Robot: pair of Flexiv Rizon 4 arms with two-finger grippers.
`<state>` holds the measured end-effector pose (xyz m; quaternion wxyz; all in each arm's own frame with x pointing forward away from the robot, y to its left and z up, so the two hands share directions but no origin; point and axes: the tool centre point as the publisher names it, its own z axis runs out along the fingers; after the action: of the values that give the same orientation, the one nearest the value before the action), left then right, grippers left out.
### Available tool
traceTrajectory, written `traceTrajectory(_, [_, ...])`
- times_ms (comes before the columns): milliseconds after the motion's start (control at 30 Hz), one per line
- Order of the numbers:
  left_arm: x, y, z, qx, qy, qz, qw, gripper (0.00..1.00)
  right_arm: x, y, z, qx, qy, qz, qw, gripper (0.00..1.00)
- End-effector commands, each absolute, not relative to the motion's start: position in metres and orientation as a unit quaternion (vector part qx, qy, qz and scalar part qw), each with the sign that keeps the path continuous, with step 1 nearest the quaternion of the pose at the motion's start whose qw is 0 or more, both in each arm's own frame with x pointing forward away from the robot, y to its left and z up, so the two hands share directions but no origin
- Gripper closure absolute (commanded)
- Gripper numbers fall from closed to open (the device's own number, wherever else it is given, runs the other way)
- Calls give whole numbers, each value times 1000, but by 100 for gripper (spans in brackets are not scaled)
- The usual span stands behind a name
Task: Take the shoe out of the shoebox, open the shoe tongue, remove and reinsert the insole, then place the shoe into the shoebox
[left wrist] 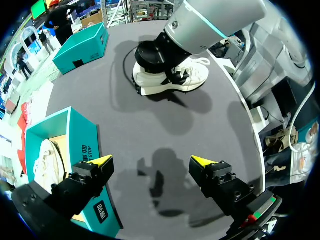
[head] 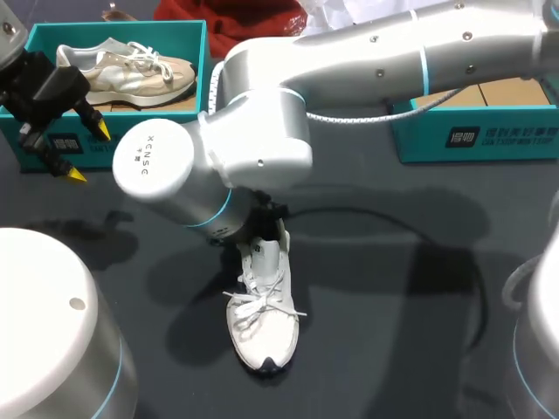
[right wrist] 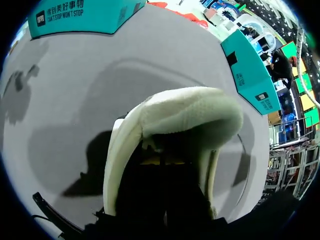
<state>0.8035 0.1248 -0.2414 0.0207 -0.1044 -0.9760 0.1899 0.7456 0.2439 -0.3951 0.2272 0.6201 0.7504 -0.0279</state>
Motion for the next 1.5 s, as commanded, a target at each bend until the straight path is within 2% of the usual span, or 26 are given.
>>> traceTrajectory(33, [804,125,-241,-105,-976,189,21,0,734,247,-408,694,686,9,219,100])
traceTrajectory(467, [804,125,-241,-105,-976,189,21,0,735,248,-361,714,679,-16,170,100])
traceTrajectory(767, [804,125,-241,-105,-976,189,21,0,741,245,-376,728,672,-8,134,100])
traceTrajectory(967, [804,125,-241,-105,-976,189,21,0,729,244,-382,747,660,-19,82,100])
traceTrajectory(1167, [804,125,-241,-105,-976,189,21,0,718,255,-379,749,658,-44,59,100])
traceTrajectory(1200, [804,125,-241,-105,-976,189,21,0,717,256,-378,750,657,-51,56,93])
traceTrajectory(1433, [804,125,-241,-105,-976,189,21,0,708,260,-373,757,647,-77,51,80])
traceTrajectory(1500, [804,125,-241,-105,-976,189,21,0,706,262,-370,754,650,-83,51,72])
